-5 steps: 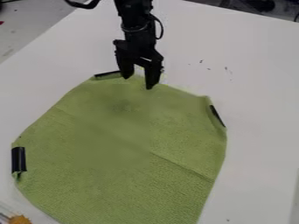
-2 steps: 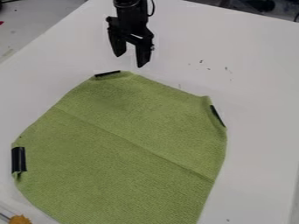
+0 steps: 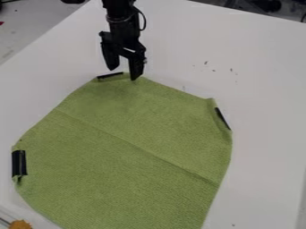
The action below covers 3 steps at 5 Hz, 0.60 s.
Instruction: Fold the cloth from top left to bottom right
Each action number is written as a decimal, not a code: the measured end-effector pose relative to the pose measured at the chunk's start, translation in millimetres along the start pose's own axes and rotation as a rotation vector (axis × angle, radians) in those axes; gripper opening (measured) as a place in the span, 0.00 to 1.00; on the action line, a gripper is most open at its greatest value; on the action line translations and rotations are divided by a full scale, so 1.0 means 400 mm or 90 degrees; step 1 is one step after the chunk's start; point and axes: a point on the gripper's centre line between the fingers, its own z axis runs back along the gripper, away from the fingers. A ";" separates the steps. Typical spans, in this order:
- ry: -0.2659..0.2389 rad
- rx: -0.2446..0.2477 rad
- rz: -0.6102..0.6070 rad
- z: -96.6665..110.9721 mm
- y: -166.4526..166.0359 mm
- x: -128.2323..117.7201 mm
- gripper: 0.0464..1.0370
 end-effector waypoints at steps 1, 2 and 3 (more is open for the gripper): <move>0.006 0.000 -0.001 -0.010 0.005 0.002 0.96; 0.018 -0.002 0.001 -0.023 0.011 -0.004 0.96; 0.032 -0.013 -0.013 -0.033 0.020 -0.001 0.96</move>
